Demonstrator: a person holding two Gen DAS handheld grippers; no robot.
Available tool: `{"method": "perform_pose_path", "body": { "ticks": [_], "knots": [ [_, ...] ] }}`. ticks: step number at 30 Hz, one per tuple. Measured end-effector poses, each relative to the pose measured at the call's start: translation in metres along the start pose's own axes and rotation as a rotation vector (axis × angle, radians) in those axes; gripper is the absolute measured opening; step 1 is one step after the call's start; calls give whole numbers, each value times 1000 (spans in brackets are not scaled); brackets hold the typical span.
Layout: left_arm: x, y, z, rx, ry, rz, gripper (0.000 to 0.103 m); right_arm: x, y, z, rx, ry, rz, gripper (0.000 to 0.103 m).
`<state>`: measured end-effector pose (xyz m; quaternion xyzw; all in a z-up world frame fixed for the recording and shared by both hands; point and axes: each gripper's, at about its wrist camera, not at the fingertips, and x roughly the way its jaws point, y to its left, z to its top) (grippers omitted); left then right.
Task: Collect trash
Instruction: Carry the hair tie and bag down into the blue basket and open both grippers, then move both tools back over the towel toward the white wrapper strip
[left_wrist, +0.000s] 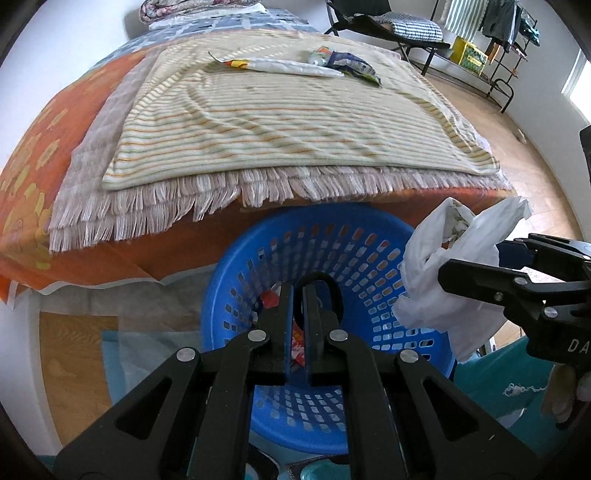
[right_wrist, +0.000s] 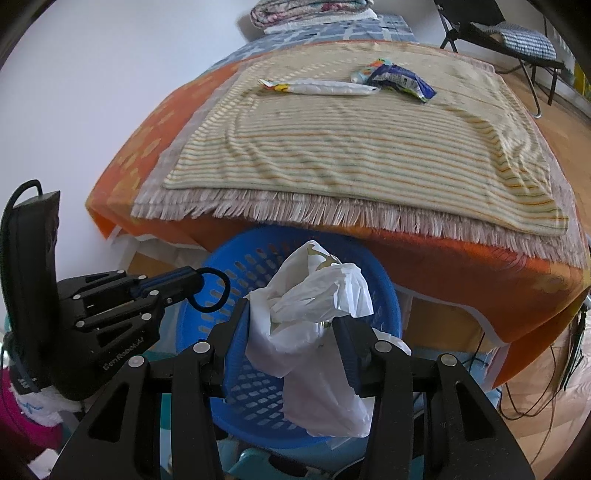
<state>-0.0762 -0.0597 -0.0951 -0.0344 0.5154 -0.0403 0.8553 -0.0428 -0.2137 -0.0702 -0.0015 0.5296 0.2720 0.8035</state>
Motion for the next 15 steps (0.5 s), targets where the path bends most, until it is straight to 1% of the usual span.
{"method": "perform_pose_path", "body": {
  "ticks": [5, 6, 8, 9, 10, 14, 15],
  "knots": [
    [4, 3, -1, -10, 13, 6, 5, 4, 0, -1, 3, 15, -5, 45],
    [5, 3, -1, -12, 14, 7, 9, 5, 0, -1, 4, 18, -8, 45],
    [5, 4, -1, -15, 13, 11, 21, 6, 0, -1, 8, 22, -7, 45],
    [4, 4, -2, -16, 10, 12, 34, 6, -1, -1, 11, 24, -6, 46],
    [3, 4, -2, -17, 5, 12, 41, 6, -1, -1, 13, 26, -7, 46],
    [2, 4, -1, -17, -1, 11, 42, 7, -2, -1, 17, 31, -11, 47],
    [2, 4, -1, -18, -1, 13, 45, 7, -2, -1, 19, 32, -11, 47]
  ]
}}
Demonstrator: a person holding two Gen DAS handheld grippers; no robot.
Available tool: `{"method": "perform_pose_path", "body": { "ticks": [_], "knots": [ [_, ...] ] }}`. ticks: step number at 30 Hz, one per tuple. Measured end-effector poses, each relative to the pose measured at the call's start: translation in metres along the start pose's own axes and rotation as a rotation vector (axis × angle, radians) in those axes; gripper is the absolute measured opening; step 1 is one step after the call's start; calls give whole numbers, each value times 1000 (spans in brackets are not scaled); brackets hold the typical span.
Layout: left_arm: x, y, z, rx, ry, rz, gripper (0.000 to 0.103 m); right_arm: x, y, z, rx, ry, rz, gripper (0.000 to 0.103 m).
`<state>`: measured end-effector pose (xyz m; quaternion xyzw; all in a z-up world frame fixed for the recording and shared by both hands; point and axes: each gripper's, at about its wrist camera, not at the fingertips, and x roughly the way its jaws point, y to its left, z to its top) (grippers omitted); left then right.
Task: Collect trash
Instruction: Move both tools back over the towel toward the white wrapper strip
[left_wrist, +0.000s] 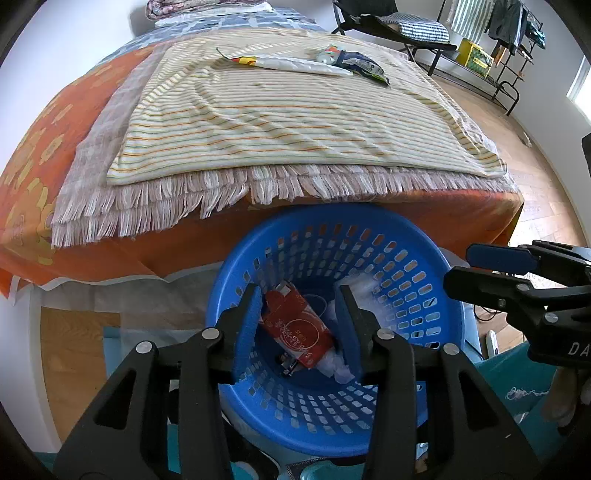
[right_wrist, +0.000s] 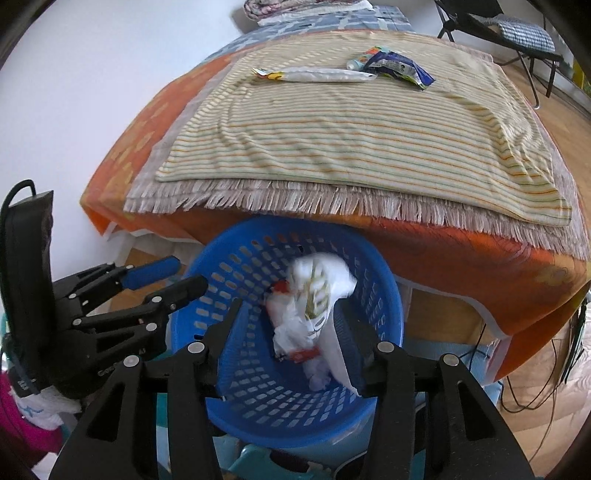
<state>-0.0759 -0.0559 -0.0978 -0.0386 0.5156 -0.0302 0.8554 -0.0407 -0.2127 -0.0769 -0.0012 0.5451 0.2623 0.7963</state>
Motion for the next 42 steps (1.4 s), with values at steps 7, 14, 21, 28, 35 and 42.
{"method": "perform_pose_path", "body": {
  "ticks": [7, 14, 21, 28, 35, 42],
  "knots": [
    [0, 0, 0, -2, -2, 2, 54, 2, -4, 0, 16, 15, -15, 52],
    [0, 0, 0, -7, -4, 4, 63, 2, -6, -1, 25, 22, -32, 53],
    [-2, -2, 3, 2, -11, 3, 64, -2, -6, 1, 16, 8, -51, 53],
    [-5, -4, 7, 11, -18, 2, 64, -8, -8, 4, 9, -24, -75, 64],
    [-8, -1, 13, 10, -24, -5, 64, -18, -10, 10, 3, -69, -110, 69],
    [-11, 0, 22, 21, -36, -9, 64, -30, -9, 18, -10, -104, -146, 70]
  ]
}}
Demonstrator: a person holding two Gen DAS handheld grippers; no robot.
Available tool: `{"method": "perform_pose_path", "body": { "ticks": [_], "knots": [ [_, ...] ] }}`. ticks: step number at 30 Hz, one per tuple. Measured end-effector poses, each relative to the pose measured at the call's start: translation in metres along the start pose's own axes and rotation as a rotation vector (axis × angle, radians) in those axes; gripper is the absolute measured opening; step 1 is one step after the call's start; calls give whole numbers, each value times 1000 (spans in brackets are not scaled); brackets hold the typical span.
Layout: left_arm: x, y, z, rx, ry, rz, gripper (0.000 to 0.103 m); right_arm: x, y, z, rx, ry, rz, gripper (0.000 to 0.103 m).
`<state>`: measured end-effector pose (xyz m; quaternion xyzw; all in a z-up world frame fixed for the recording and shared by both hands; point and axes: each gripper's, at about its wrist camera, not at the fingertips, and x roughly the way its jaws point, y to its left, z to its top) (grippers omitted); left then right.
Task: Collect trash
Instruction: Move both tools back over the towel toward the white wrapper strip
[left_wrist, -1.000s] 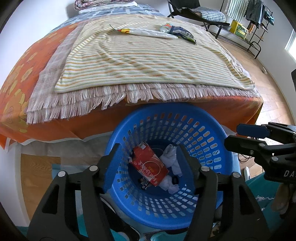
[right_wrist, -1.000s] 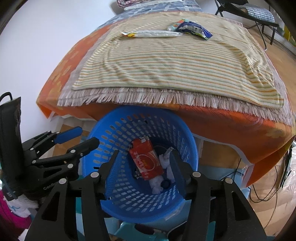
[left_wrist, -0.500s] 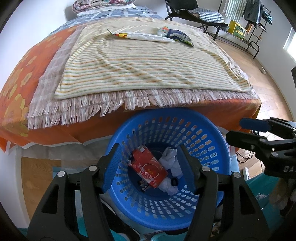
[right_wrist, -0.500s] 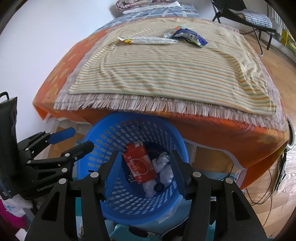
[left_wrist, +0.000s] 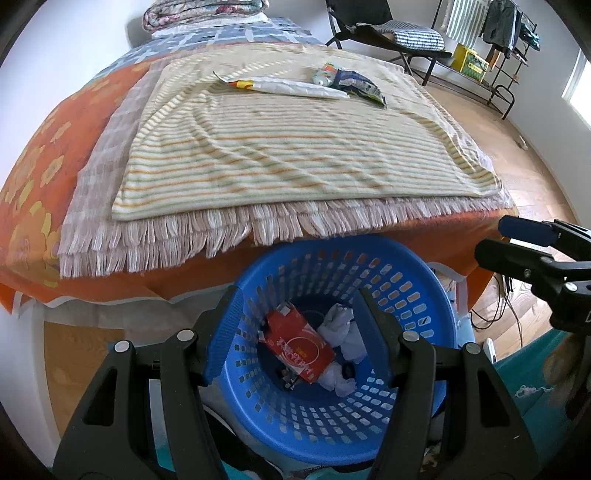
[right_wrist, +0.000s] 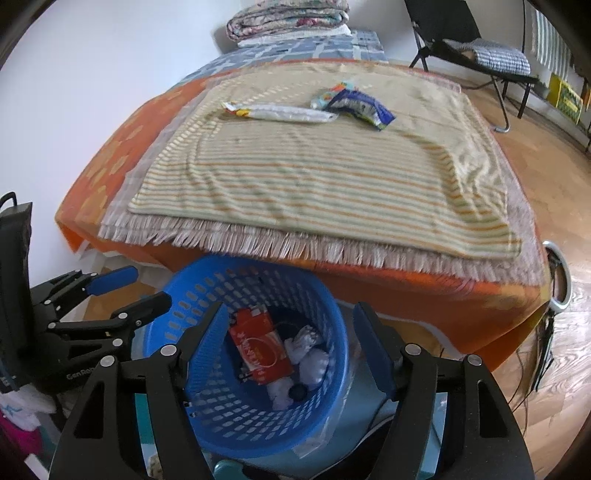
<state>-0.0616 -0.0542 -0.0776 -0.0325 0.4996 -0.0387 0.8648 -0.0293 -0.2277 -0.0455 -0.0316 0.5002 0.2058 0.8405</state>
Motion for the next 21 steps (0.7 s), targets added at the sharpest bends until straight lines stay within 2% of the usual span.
{"method": "perform_pose_path", "body": {
  "ticks": [21],
  "knots": [
    [-1, 0, 52, 75, -41, -10, 64, -21, -3, 38, -61, -87, -84, 70]
  ]
}}
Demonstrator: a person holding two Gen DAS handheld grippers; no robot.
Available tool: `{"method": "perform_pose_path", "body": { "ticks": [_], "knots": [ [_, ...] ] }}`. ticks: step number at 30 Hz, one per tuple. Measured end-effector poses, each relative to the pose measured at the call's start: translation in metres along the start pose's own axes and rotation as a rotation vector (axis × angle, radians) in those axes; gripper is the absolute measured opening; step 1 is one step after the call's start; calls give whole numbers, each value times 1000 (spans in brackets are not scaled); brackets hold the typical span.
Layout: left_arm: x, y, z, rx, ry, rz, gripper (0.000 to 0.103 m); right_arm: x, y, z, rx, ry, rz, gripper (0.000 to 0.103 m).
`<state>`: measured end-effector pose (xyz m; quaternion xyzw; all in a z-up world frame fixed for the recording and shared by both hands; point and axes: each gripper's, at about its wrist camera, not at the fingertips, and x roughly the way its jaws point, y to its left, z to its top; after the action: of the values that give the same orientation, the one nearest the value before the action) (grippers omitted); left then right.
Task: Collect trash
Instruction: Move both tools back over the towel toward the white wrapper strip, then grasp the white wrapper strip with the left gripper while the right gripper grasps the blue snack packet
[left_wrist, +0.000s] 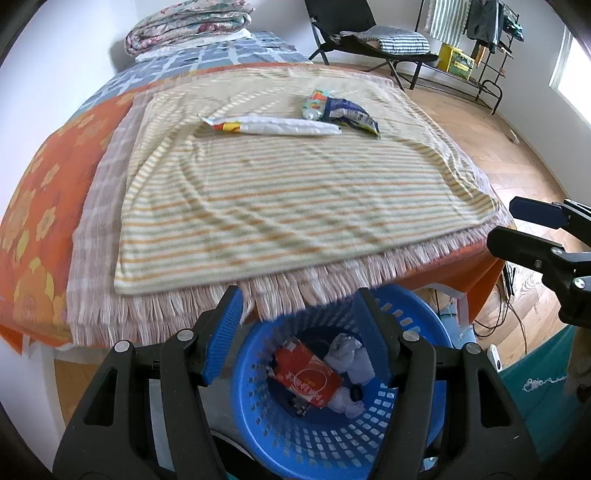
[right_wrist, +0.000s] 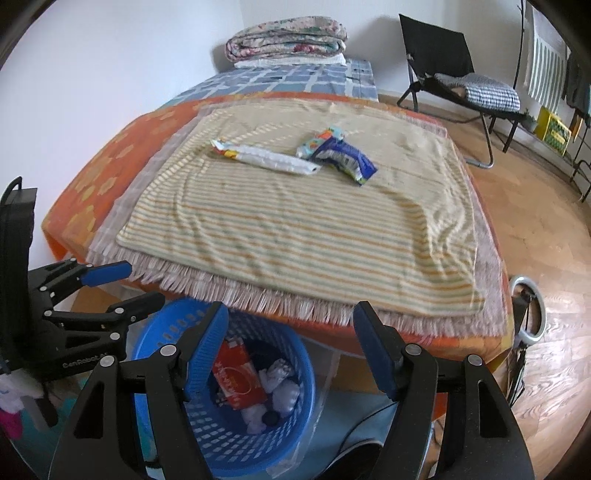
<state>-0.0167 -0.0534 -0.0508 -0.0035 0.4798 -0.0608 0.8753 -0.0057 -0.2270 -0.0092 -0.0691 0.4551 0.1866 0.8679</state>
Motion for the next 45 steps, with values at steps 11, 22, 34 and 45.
{"method": "perform_pose_path", "body": {
  "ticks": [11, 22, 34, 45],
  "knots": [
    [18, 16, 60, 47, -21, -27, 64, 15, -34, 31, 48, 24, -6, 70],
    [68, 35, 151, 72, -16, -86, 64, 49, -83, 78, 122, 1, 60, 70],
    [149, 47, 219, 94, 73, -151, 64, 94, -119, 118, 163, -16, 80, 70],
    [192, 66, 226, 19, 198, -258, 64, 119, -135, 130, 207, 11, 90, 70]
  ]
}}
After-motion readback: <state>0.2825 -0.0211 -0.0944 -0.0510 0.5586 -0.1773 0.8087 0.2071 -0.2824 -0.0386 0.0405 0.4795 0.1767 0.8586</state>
